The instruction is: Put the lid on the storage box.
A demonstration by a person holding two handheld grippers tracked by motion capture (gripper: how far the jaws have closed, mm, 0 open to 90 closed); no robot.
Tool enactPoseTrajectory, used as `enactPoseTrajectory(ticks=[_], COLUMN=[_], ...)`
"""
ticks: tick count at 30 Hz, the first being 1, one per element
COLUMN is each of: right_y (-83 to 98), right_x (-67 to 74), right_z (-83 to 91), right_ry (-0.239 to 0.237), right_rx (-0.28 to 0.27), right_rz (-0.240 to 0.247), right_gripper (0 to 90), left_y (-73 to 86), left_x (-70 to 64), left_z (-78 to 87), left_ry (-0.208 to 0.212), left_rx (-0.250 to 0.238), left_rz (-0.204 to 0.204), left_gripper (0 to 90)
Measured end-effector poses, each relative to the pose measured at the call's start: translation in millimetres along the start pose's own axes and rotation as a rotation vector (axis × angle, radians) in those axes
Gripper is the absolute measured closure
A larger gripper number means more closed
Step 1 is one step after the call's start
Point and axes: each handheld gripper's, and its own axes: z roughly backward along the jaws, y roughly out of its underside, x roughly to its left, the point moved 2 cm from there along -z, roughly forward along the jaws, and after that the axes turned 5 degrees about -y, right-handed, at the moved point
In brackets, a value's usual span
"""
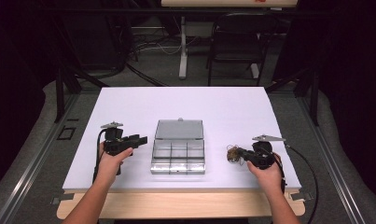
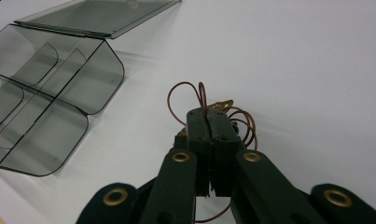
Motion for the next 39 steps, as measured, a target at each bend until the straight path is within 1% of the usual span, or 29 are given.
enactPoseTrajectory(ticks=[6, 10, 11, 17, 22, 23, 27, 32, 35, 39], right_y=[-2.6, -4.8, -5.4, -8.9, -13.0, -13.7, -16.2, -18.6, -20.0, -23.6], right_x=[2.0, 5.1, 6.2, 10.7, 16.3, 16.9, 20.5, 24.7, 26.7, 29.9], right_z=[2.1, 3.8, 3.7, 5.4, 7.2, 7.9, 8.6, 9.4, 8.9, 8.4], right_ry=[0.003, -0.005, -0.007, -0.009, -0.017, -0.014, -0.020, -0.025, -0.026, -0.033], right_rx=[-0.016, -0.028, -0.036, -0.039, -0.062, -0.054, -0.069, -0.070, -0.069, -0.070], right_rz=[0.007, 0.016, 0.015, 0.029, 0.043, 0.050, 0.055, 0.071, 0.076, 0.079], right_gripper=[89.3, 89.4, 89.4, 89.4, 89.4, 89.4, 89.5, 89.5, 89.5, 89.5], left_y=[0.3, 0.5, 0.5, 0.5, 0.4, 0.3, 0.1, -0.4, -0.7, -0.8], left_x=[1.8, 2.1, 2.2, 2.2, 2.8, 3.2, 3.5, 4.4, 5.4, 5.8], left_z=[0.2, 0.1, 0.1, 0.1, 0.8, 1.3, 2.5, 3.4, 4.5, 5.3], left_ry=[-0.005, -0.006, -0.006, -0.007, -0.005, -0.005, -0.005, -0.007, -0.009, -0.012], left_rx=[-0.002, -0.003, -0.003, -0.002, -0.003, -0.001, -0.002, -0.011, -0.011, -0.016], left_rz=[0.004, 0.012, 0.012, 0.011, 0.009, 0.007, 0.010, 0.010, 0.018, 0.019], left_gripper=[48.8, 49.3, 49.3, 49.3, 49.3, 49.4, 49.4, 49.4, 49.4, 49.4])
